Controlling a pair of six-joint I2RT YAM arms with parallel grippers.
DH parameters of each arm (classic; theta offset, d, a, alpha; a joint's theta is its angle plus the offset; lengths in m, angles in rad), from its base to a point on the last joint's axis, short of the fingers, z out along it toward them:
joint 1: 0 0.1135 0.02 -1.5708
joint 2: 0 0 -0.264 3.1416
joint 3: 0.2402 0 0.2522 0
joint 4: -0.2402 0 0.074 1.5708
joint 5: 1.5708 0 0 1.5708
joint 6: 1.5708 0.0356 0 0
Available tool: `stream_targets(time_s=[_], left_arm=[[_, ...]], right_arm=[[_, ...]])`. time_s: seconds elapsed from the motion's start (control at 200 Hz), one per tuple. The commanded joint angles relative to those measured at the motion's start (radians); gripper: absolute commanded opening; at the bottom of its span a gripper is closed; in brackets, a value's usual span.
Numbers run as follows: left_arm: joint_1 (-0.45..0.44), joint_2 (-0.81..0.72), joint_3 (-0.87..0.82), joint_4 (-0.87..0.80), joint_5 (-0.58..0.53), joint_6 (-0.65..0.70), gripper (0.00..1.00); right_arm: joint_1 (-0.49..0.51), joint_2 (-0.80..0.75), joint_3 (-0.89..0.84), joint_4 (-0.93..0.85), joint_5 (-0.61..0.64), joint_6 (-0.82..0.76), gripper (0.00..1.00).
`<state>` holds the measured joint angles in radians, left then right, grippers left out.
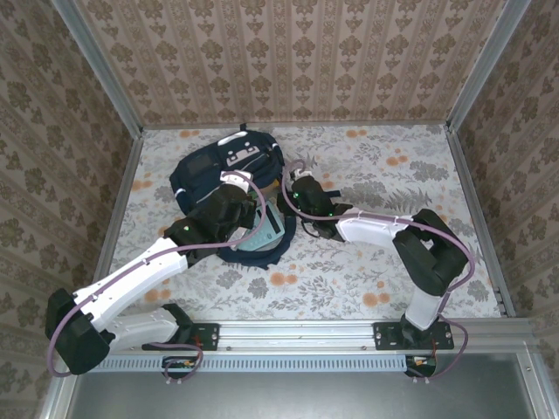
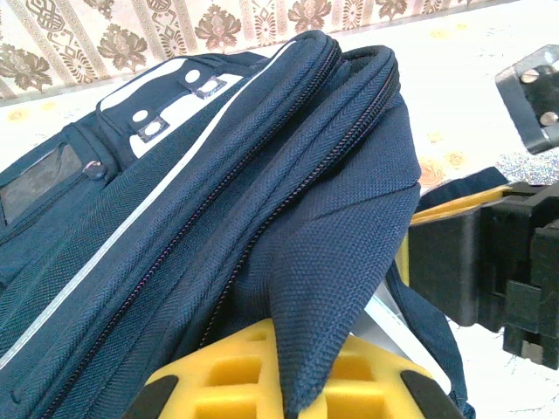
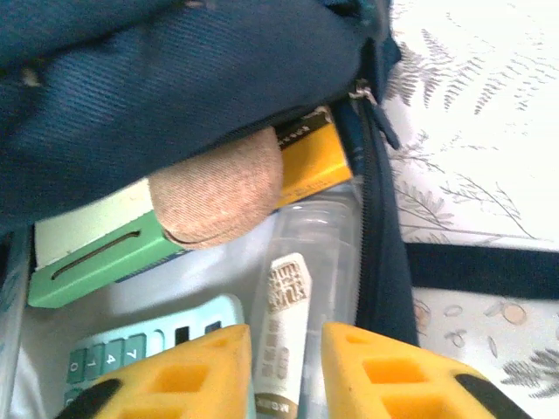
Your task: Pack the student bag
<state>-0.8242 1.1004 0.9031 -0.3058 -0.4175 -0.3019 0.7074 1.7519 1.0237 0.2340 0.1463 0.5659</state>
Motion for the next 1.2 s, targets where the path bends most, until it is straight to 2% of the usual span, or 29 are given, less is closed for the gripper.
stream_targets(time_s=[0.0, 0.155, 0.385, 0.605, 0.73, 0.895, 1.105, 1.19], left_arm=[[-0.008, -0.016, 0.030, 0.066, -0.005, 0.001, 0.00], [-0.008, -0.015, 0.029, 0.067, -0.001, -0.002, 0.00], [-0.009, -0.020, 0.028, 0.065, 0.002, -0.001, 0.00], [-0.009, -0.019, 0.029, 0.063, 0.001, -0.002, 0.00], [-0.008, -0.022, 0.028, 0.063, 0.000, -0.002, 0.00], [-0.009, -0.029, 0.025, 0.063, -0.016, -0.004, 0.00], [-0.009, -0.033, 0.021, 0.063, -0.035, -0.009, 0.00], [-0.009, -0.034, 0.022, 0.063, -0.034, -0.009, 0.00]], right_arm=[[-0.006, -0.021, -0.008, -0.133, 0.067, -0.018, 0.45], [-0.008, 0.023, 0.017, -0.206, 0.063, -0.014, 0.46], [-0.009, 0.136, 0.149, -0.305, 0.065, -0.007, 0.46], [-0.011, 0.217, 0.220, -0.340, 0.094, -0.008, 0.64], [-0.022, 0.254, 0.246, -0.404, 0.146, -0.002, 0.63], [-0.032, 0.181, 0.198, -0.435, 0.227, -0.021, 0.57], [-0.035, 0.052, 0.196, -0.565, 0.365, -0.062, 0.57], [-0.036, 0.005, 0.186, -0.597, 0.378, -0.065, 0.57]])
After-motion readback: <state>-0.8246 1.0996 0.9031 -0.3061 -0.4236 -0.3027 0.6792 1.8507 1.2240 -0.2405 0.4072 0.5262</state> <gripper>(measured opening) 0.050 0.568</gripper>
